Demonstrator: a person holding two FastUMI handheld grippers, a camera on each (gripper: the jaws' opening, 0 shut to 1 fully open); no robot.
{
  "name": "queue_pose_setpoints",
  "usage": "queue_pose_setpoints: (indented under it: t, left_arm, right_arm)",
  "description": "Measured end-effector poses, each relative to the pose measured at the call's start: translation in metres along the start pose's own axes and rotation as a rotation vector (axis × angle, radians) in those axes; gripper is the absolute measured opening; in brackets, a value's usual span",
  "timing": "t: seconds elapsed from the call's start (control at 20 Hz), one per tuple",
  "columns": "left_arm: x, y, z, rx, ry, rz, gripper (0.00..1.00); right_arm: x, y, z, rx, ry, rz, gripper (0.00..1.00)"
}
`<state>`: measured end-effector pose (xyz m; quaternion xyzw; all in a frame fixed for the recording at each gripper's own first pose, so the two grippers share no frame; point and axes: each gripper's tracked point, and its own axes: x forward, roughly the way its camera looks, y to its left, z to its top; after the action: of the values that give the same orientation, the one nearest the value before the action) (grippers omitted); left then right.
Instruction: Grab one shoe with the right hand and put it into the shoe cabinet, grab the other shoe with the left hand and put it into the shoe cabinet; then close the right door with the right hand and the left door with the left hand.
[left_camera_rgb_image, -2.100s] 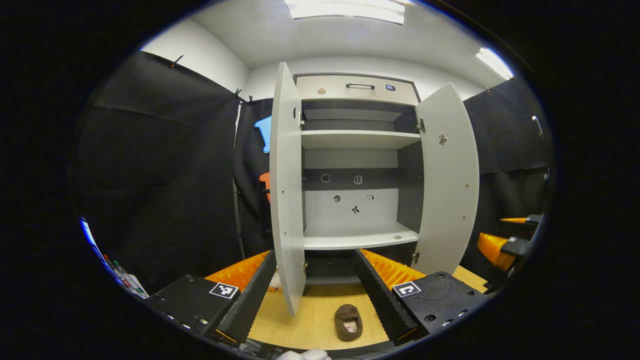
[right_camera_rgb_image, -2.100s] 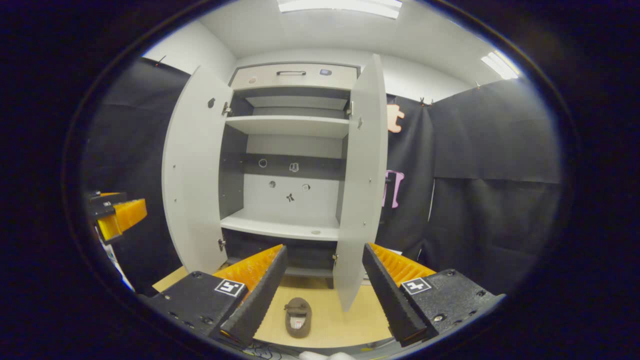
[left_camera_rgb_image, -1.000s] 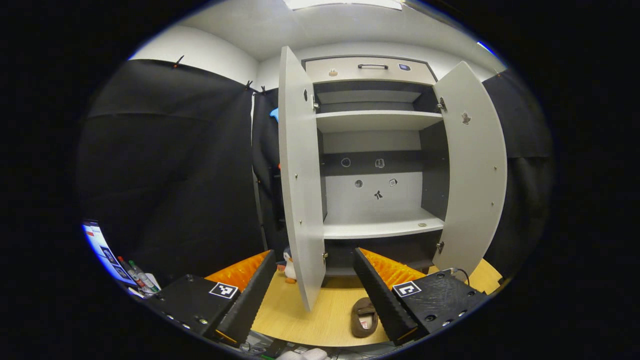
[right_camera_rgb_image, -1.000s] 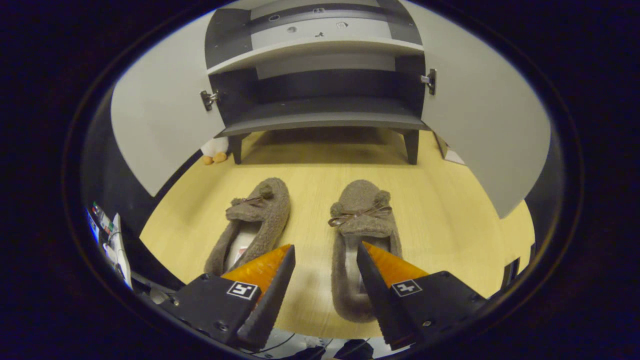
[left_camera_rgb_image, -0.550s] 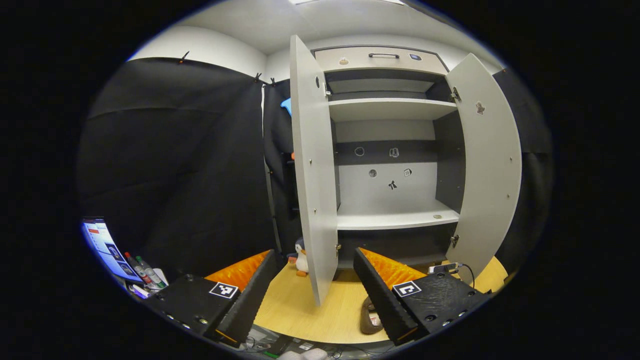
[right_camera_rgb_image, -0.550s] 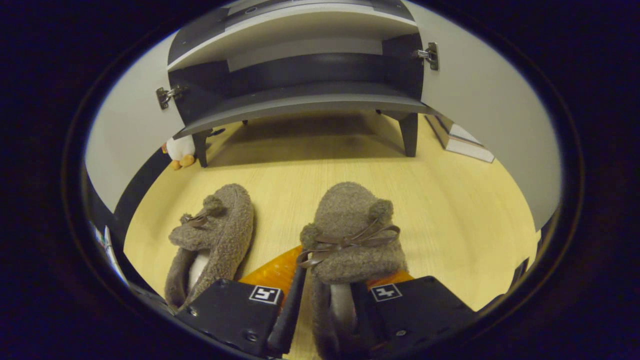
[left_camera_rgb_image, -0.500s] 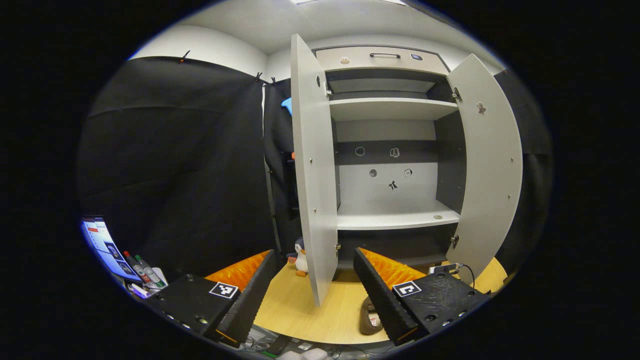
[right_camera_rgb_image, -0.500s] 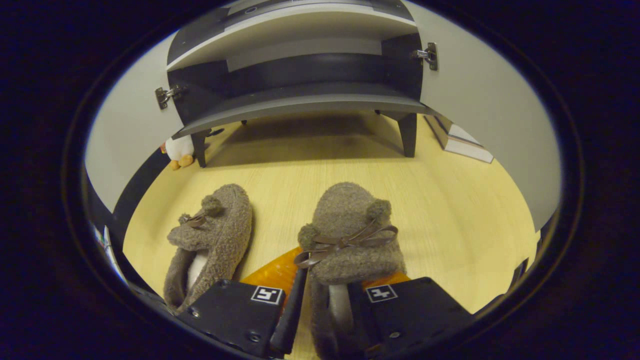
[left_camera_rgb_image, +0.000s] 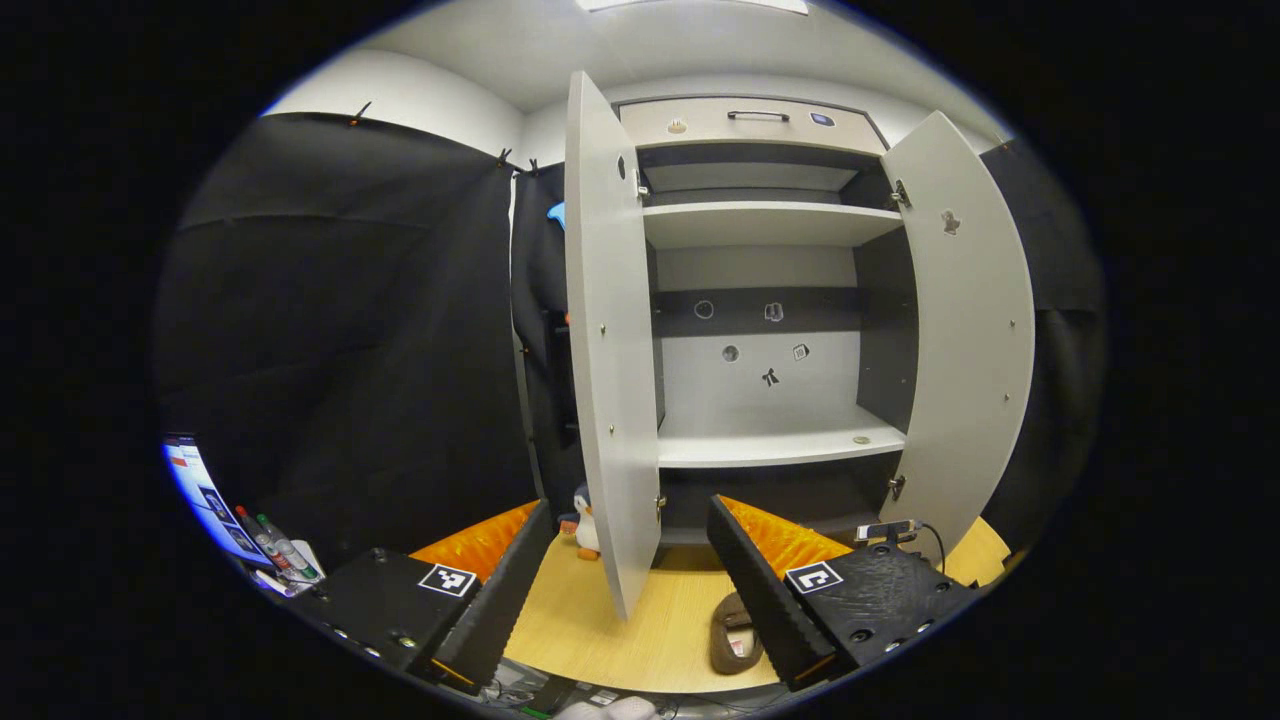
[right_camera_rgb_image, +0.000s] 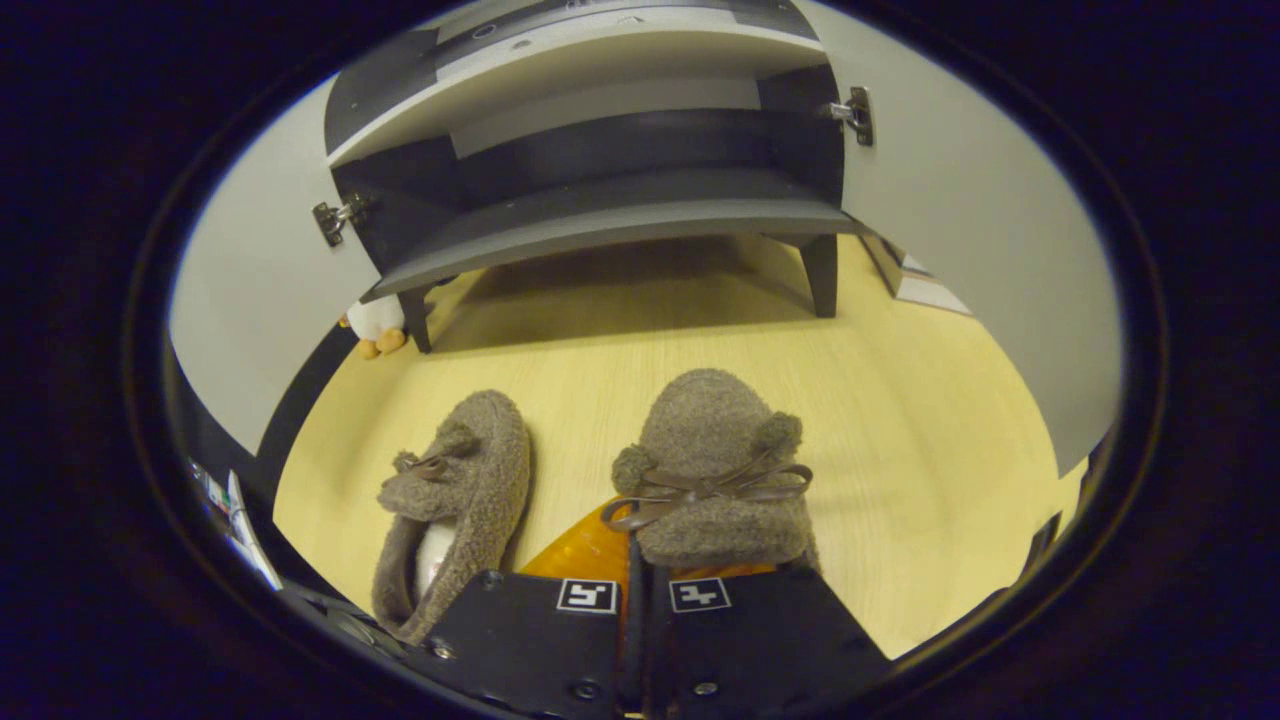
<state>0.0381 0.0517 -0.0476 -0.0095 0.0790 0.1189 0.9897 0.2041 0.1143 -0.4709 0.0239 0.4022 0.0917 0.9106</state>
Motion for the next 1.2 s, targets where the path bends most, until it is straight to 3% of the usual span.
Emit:
queue_pose_setpoints:
  t: [0.35, 0.7, 1.15, 1.2]
  left_arm:
    - [-0.008, -0.003, 0.002, -0.015, -0.034, -0.041, 0.96]
    - [-0.017, 0.001, 0.003, -0.001, -0.046, -0.020, 0.96]
    - [-0.022, 0.007, 0.001, -0.024, -0.055, 0.037, 0.96]
    - [-0.022, 0.007, 0.001, -0.022, -0.056, 0.039, 1.00]
  right_arm:
    - [-0.070, 0.032, 0.091, -0.080, -0.182, 0.054, 0.06]
    - [-0.126, 0.059, 0.206, -0.120, -0.354, 0.100, 0.06]
    - [-0.135, 0.073, 0.354, -0.143, -0.508, 0.078, 0.06]
    - [-0.132, 0.073, 0.369, -0.146, -0.510, 0.072, 0.06]
